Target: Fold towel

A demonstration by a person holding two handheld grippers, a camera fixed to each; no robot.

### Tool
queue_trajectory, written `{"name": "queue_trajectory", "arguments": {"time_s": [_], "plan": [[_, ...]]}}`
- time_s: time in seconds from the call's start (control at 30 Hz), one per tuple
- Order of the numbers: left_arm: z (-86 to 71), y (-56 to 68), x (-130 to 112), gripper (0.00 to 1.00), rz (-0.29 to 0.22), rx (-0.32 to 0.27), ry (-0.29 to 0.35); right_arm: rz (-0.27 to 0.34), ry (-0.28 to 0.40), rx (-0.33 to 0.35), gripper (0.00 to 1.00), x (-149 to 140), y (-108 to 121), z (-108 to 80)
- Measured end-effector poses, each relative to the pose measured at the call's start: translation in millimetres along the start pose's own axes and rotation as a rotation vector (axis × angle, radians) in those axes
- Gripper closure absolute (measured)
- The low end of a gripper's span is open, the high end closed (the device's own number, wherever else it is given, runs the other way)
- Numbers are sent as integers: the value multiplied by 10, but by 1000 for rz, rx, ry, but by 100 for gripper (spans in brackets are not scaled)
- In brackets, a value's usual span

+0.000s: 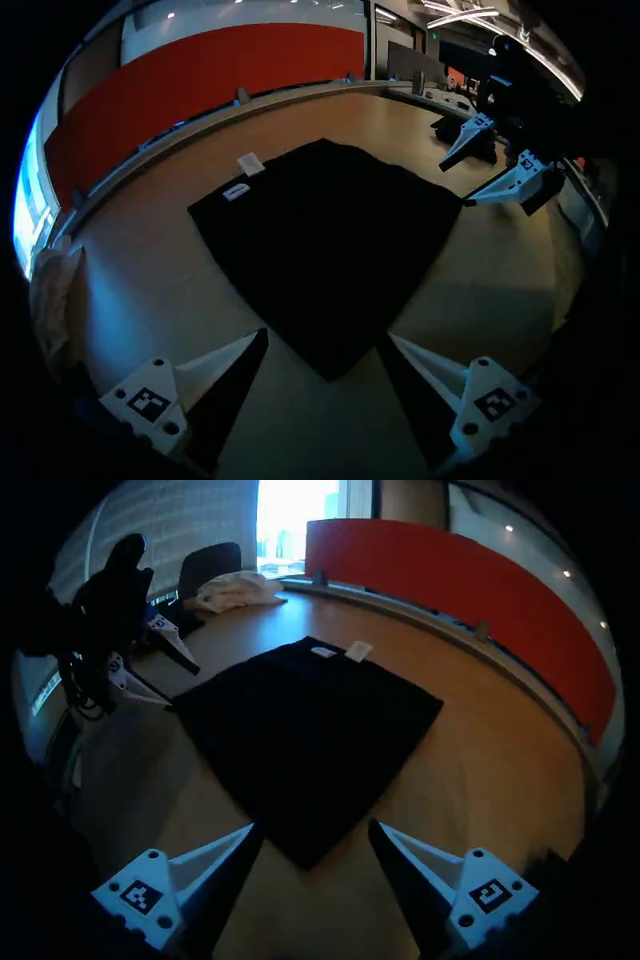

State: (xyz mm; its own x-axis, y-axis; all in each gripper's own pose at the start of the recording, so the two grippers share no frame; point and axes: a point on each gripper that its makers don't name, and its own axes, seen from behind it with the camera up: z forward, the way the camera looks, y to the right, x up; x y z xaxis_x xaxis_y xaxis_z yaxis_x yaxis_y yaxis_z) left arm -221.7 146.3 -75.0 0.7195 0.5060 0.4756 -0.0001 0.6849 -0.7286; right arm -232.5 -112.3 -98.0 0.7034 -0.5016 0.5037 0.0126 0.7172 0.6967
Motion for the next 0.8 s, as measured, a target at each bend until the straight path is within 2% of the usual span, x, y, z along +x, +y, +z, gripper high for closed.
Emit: {"name": "queue_trajectory", "arguments": {"time_s": [0.43,0.8], "plan": [[58,80,-141,1,-13,-24,-49,-8,-40,4,1,-152,5,68],[57,90,-158,3,-20,-18,-60,10,-58,30,25,-207,-49,102]]}}
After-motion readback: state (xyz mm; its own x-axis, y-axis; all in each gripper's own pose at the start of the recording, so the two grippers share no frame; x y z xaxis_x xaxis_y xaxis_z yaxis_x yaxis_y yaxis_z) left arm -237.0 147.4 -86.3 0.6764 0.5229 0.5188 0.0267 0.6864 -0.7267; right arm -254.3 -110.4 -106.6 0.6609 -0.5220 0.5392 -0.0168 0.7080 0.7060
